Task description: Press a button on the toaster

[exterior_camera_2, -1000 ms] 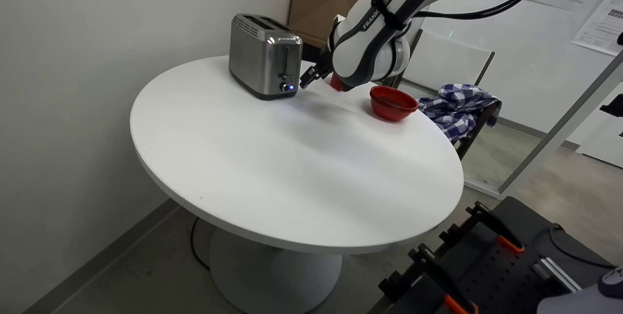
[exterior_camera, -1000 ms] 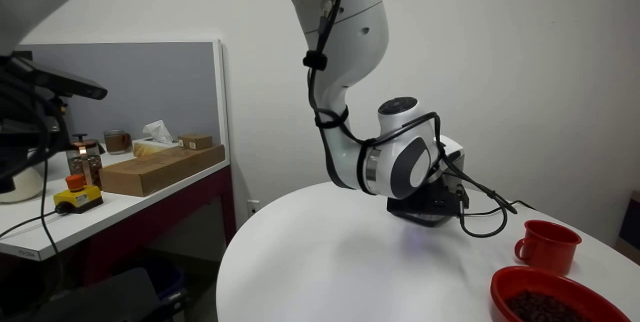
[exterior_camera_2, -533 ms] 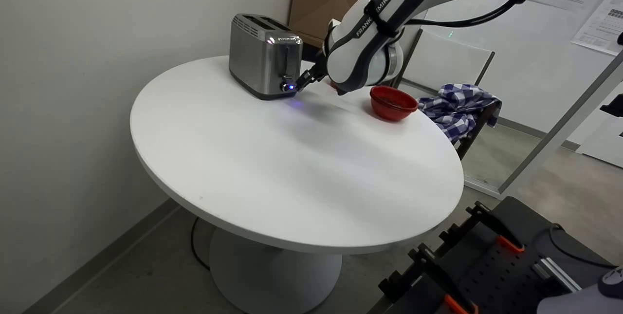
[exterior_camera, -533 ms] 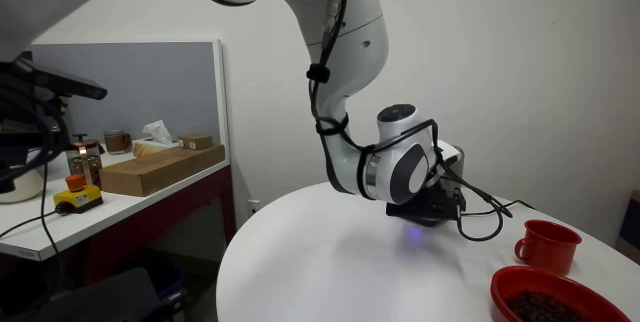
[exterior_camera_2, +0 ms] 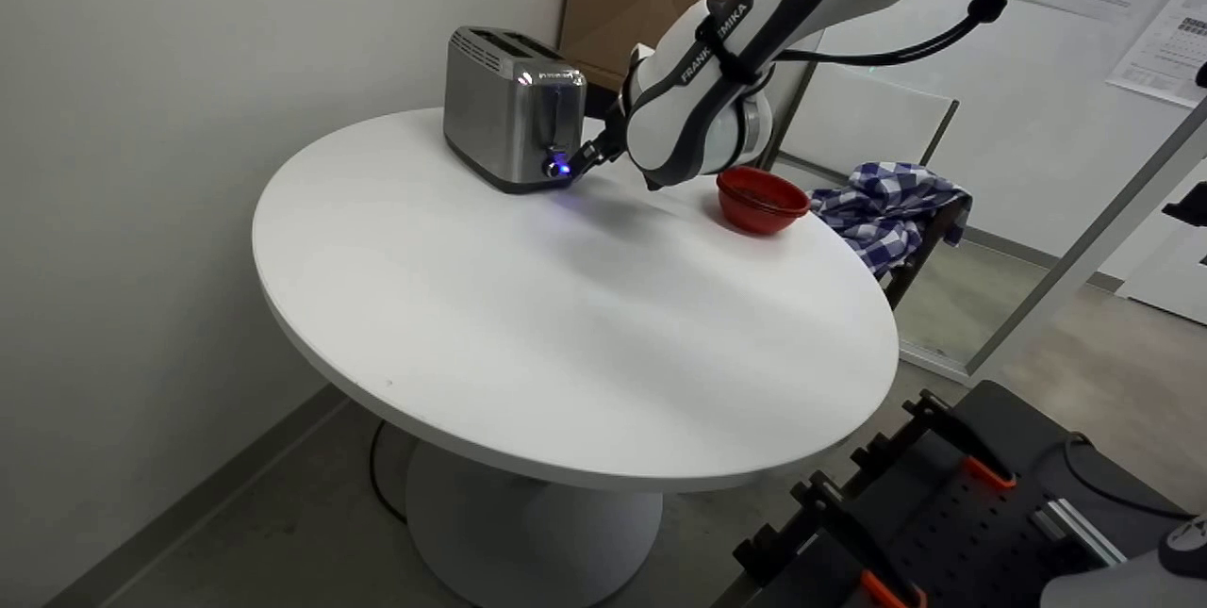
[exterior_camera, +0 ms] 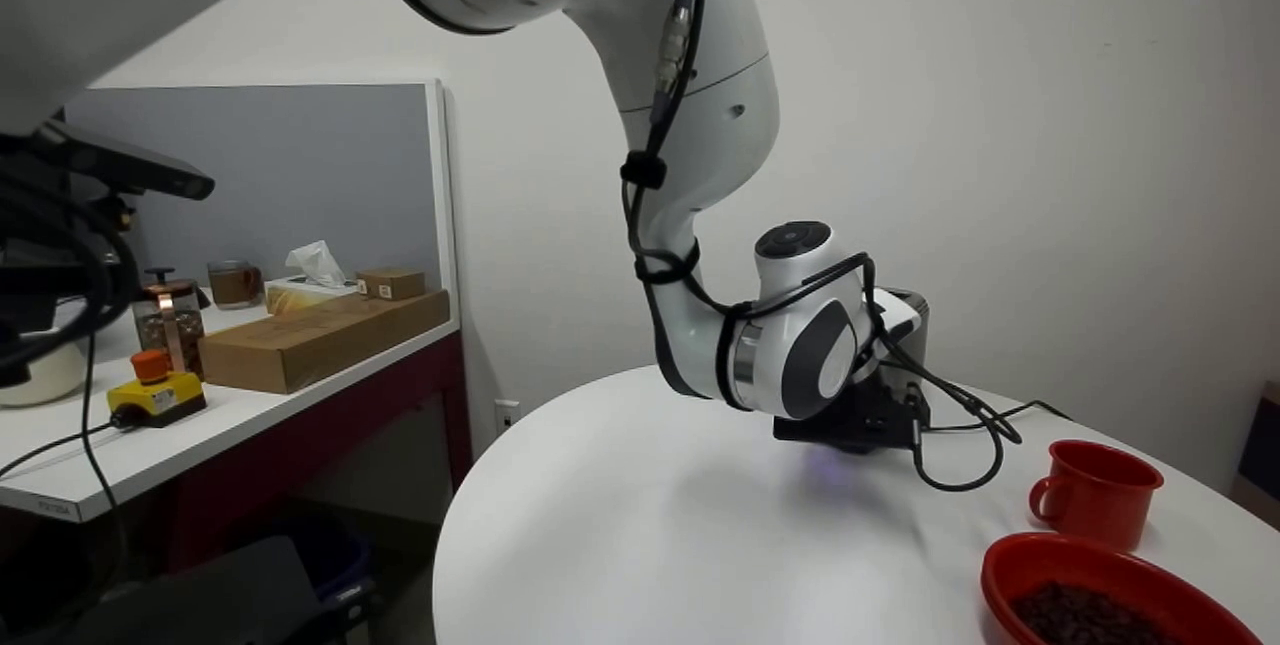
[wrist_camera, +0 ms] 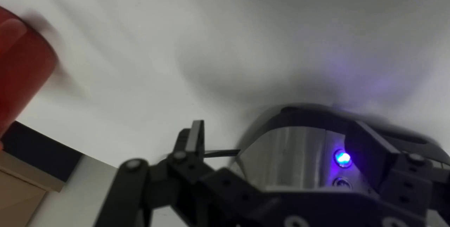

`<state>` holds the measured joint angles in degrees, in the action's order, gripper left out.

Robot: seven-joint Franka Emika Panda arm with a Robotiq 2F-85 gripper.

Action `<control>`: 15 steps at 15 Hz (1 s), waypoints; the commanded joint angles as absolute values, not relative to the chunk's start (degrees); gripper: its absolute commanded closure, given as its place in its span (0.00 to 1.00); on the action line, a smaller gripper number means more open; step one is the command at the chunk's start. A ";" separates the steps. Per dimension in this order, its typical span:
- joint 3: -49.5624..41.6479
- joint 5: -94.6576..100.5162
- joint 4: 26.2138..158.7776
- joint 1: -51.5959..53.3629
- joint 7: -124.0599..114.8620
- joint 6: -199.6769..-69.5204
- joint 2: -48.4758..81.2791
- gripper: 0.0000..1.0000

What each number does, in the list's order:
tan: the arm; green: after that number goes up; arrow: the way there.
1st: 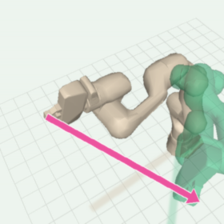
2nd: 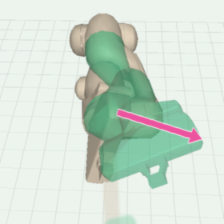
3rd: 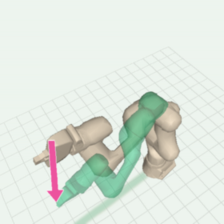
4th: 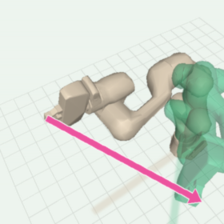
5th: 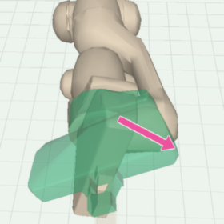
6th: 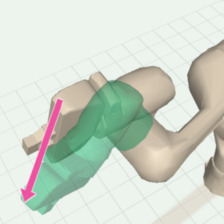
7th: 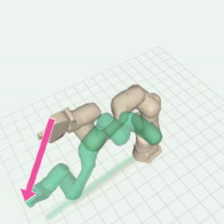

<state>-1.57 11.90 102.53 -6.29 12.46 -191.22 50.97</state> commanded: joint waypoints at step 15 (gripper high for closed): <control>0.37 8.52 102.32 -6.29 7.33 -181.91 48.30 0.00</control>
<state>-0.78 10.71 101.23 -6.32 9.93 -190.04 52.05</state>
